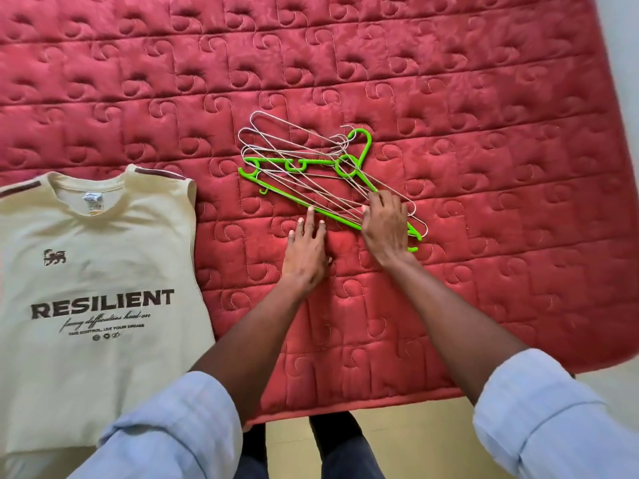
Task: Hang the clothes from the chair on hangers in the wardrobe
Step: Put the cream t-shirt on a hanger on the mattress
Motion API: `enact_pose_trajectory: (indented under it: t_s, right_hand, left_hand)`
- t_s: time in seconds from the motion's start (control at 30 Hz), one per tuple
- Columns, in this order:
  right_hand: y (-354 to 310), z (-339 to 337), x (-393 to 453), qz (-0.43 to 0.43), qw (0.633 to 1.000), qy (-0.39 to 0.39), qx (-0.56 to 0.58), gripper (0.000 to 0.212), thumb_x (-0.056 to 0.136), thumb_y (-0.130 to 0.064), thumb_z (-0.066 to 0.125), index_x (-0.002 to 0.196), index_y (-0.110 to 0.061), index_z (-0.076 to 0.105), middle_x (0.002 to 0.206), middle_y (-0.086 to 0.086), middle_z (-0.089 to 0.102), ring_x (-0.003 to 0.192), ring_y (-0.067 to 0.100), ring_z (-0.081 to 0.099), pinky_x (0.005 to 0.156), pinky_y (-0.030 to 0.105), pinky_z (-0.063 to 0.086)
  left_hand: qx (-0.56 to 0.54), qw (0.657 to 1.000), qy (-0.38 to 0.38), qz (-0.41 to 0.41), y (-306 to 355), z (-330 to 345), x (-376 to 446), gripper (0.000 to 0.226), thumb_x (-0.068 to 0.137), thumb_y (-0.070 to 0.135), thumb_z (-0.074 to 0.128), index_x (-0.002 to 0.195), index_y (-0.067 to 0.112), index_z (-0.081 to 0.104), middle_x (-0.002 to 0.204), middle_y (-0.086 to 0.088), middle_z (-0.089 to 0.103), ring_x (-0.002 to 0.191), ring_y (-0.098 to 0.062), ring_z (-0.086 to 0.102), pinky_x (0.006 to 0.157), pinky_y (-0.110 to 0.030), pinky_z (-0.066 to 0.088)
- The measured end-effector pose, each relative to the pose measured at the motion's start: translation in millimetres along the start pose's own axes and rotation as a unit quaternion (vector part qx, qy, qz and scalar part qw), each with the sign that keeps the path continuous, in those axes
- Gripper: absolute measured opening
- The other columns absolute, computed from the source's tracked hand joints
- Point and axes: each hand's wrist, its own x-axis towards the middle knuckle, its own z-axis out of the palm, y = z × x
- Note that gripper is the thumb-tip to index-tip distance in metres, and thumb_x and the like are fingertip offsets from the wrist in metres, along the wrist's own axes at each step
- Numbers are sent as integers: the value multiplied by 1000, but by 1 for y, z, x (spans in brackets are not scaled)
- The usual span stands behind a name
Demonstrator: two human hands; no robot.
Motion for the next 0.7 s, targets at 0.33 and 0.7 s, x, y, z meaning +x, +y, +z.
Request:
enact_pose_trajectory:
  t_s: [0.33, 0.7]
  right_hand:
    - [11, 6, 57, 41, 997, -63, 1, 26, 87, -3, 48, 106, -6, 65, 110, 15, 60, 106, 35, 54, 90, 42, 39]
    - [-4, -36, 52, 169, 910, -26, 377, 30, 96, -13, 55, 123, -13, 67, 88, -6, 70, 67, 3, 58, 63, 21, 49]
  left_hand:
    - [-2, 1000, -9, 2, -4, 1, 6, 87, 86, 39, 70, 154, 14, 22, 164, -12, -13, 150, -35, 11, 120, -48, 21]
    - [-16, 999, -31, 0, -4, -6, 10, 85, 85, 33, 72, 154, 14, 25, 163, -8, -20, 149, -36, 12, 118, -50, 26]
